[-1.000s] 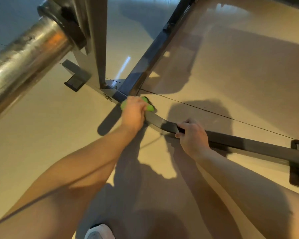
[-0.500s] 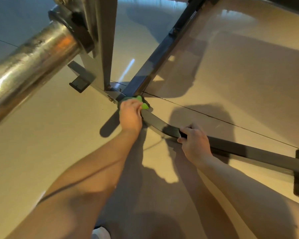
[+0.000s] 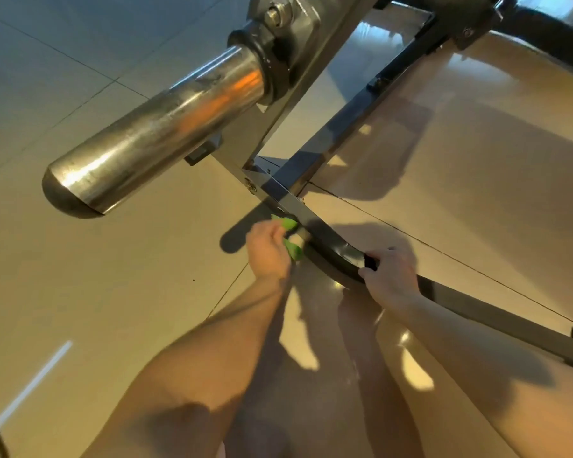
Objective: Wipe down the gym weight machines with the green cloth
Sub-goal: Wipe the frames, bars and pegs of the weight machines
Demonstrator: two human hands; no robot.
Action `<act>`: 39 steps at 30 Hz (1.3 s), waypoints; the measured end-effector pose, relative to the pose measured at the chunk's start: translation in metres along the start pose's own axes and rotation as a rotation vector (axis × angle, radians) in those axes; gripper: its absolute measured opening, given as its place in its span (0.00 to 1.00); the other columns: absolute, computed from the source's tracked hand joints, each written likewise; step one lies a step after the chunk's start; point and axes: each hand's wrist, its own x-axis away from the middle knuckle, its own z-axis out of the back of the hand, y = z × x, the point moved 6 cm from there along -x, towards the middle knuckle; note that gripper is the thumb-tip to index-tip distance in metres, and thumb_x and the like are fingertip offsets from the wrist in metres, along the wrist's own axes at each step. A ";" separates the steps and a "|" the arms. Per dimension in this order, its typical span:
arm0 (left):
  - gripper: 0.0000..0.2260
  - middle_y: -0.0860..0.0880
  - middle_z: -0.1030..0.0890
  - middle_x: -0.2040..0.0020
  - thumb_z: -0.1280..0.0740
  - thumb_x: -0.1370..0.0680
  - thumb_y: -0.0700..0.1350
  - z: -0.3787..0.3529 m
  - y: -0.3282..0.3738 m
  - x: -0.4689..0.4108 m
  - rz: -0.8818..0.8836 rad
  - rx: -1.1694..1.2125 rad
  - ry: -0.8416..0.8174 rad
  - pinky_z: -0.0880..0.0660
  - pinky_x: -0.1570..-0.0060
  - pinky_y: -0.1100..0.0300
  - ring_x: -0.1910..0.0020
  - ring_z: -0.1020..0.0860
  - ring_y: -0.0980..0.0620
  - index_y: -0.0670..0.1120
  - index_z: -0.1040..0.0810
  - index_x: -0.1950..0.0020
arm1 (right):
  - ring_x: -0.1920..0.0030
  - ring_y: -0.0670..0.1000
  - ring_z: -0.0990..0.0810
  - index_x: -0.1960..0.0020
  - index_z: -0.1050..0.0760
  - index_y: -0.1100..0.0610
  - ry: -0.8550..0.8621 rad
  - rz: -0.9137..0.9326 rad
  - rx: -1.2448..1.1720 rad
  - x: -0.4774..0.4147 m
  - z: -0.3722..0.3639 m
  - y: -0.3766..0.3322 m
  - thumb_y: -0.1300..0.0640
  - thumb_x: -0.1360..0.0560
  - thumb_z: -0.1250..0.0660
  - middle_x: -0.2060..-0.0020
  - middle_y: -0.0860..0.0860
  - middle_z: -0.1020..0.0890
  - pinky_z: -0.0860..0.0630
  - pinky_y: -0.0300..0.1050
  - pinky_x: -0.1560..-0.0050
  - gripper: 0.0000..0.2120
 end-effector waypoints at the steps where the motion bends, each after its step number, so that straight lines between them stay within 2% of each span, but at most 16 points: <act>1: 0.09 0.43 0.15 0.47 0.33 0.18 0.40 0.009 -0.009 -0.014 0.112 0.036 0.029 0.28 0.41 0.53 0.45 0.20 0.42 0.43 0.14 0.43 | 0.47 0.46 0.31 0.29 0.25 0.55 0.001 -0.013 -0.002 0.001 -0.004 -0.002 0.60 0.20 0.31 0.35 0.52 0.28 0.33 0.40 0.43 0.20; 3: 0.12 0.40 0.17 0.41 0.35 0.17 0.40 0.018 -0.018 -0.041 0.308 0.035 0.075 0.32 0.47 0.60 0.40 0.20 0.41 0.40 0.17 0.37 | 0.46 0.46 0.32 0.28 0.25 0.55 0.005 -0.028 0.010 0.003 -0.008 -0.003 0.60 0.20 0.31 0.35 0.52 0.29 0.32 0.41 0.40 0.20; 5: 0.13 0.43 0.18 0.38 0.35 0.17 0.40 0.011 -0.023 -0.061 0.401 0.082 0.069 0.34 0.49 0.66 0.38 0.21 0.44 0.42 0.19 0.34 | 0.43 0.48 0.29 0.28 0.25 0.55 0.012 -0.017 0.023 0.002 -0.009 -0.002 0.61 0.20 0.31 0.34 0.52 0.29 0.31 0.45 0.33 0.21; 8: 0.14 0.43 0.18 0.39 0.33 0.18 0.40 -0.013 -0.016 -0.056 0.410 0.171 -0.016 0.31 0.45 0.65 0.38 0.21 0.45 0.41 0.20 0.33 | 0.36 0.53 0.27 0.28 0.25 0.55 0.009 0.015 0.026 0.000 -0.010 0.005 0.63 0.20 0.32 0.35 0.51 0.29 0.33 0.47 0.29 0.21; 11: 0.12 0.49 0.21 0.41 0.32 0.19 0.41 -0.032 -0.009 -0.024 0.467 0.261 0.014 0.28 0.44 0.64 0.41 0.23 0.50 0.44 0.21 0.35 | 0.35 0.53 0.27 0.28 0.25 0.55 0.027 0.023 0.019 0.002 -0.012 0.009 0.64 0.20 0.33 0.35 0.50 0.29 0.33 0.46 0.30 0.21; 13: 0.11 0.53 0.24 0.44 0.33 0.19 0.40 -0.042 -0.003 0.000 0.529 0.264 0.027 0.26 0.49 0.65 0.44 0.24 0.55 0.47 0.22 0.36 | 0.35 0.52 0.28 0.27 0.26 0.56 0.040 0.018 0.020 0.002 -0.013 0.010 0.64 0.20 0.33 0.36 0.50 0.29 0.33 0.45 0.30 0.21; 14: 0.11 0.54 0.23 0.44 0.34 0.18 0.41 -0.048 -0.001 0.014 0.527 0.239 0.007 0.26 0.50 0.65 0.44 0.24 0.55 0.47 0.22 0.36 | 0.36 0.51 0.28 0.27 0.26 0.56 0.044 0.023 0.008 0.003 -0.013 0.010 0.64 0.20 0.33 0.36 0.49 0.29 0.34 0.44 0.30 0.21; 17: 0.11 0.52 0.19 0.44 0.34 0.19 0.42 -0.064 0.002 0.054 0.447 0.211 -0.079 0.22 0.43 0.59 0.43 0.20 0.54 0.47 0.21 0.37 | 0.42 0.45 0.30 0.28 0.25 0.56 0.073 0.040 -0.018 0.002 -0.013 0.010 0.64 0.20 0.33 0.41 0.46 0.30 0.33 0.41 0.33 0.21; 19: 0.10 0.51 0.19 0.43 0.34 0.18 0.41 -0.066 0.002 0.059 0.404 0.156 -0.101 0.24 0.44 0.60 0.43 0.21 0.54 0.46 0.21 0.37 | 0.44 0.44 0.30 0.28 0.25 0.56 0.083 0.044 -0.012 0.002 -0.015 0.011 0.64 0.20 0.33 0.43 0.44 0.32 0.31 0.43 0.32 0.21; 23: 0.11 0.50 0.21 0.43 0.34 0.19 0.38 -0.044 -0.001 0.008 0.538 0.158 0.009 0.29 0.45 0.64 0.42 0.24 0.54 0.43 0.21 0.37 | 0.42 0.45 0.29 0.28 0.25 0.55 0.058 0.048 -0.023 0.002 -0.015 0.011 0.64 0.20 0.33 0.42 0.45 0.30 0.28 0.47 0.31 0.21; 27: 0.09 0.47 0.19 0.44 0.32 0.20 0.39 -0.038 0.008 0.003 0.479 0.130 0.004 0.25 0.41 0.57 0.42 0.22 0.49 0.42 0.20 0.40 | 0.43 0.47 0.26 0.29 0.25 0.53 0.061 0.052 -0.057 0.001 -0.014 0.011 0.63 0.21 0.32 0.44 0.45 0.30 0.25 0.50 0.33 0.21; 33: 0.06 0.49 0.22 0.47 0.33 0.19 0.41 -0.062 0.011 0.055 0.361 0.093 -0.195 0.29 0.51 0.62 0.47 0.24 0.52 0.45 0.22 0.43 | 0.44 0.46 0.27 0.29 0.24 0.54 0.061 0.028 -0.078 0.002 -0.011 0.010 0.63 0.21 0.32 0.45 0.47 0.29 0.26 0.48 0.33 0.20; 36: 0.04 0.48 0.21 0.49 0.34 0.20 0.38 -0.052 0.007 0.027 0.378 0.100 -0.150 0.27 0.52 0.62 0.47 0.23 0.51 0.46 0.22 0.49 | 0.43 0.46 0.27 0.29 0.24 0.54 0.061 0.035 -0.094 0.002 -0.011 0.010 0.63 0.21 0.32 0.45 0.46 0.29 0.27 0.46 0.33 0.20; 38: 0.07 0.44 0.18 0.51 0.34 0.22 0.34 -0.041 0.000 -0.009 0.401 0.110 -0.050 0.22 0.46 0.55 0.48 0.19 0.47 0.46 0.23 0.56 | 0.42 0.46 0.27 0.29 0.25 0.54 0.065 0.047 -0.073 0.003 -0.012 0.011 0.62 0.20 0.32 0.44 0.46 0.29 0.30 0.41 0.35 0.20; 39: 0.07 0.43 0.17 0.51 0.34 0.23 0.34 -0.038 -0.007 -0.022 0.417 0.100 -0.026 0.21 0.44 0.53 0.48 0.18 0.45 0.46 0.23 0.56 | 0.42 0.46 0.28 0.29 0.25 0.54 0.061 0.055 -0.063 0.002 -0.013 0.011 0.62 0.20 0.32 0.44 0.46 0.29 0.32 0.40 0.36 0.20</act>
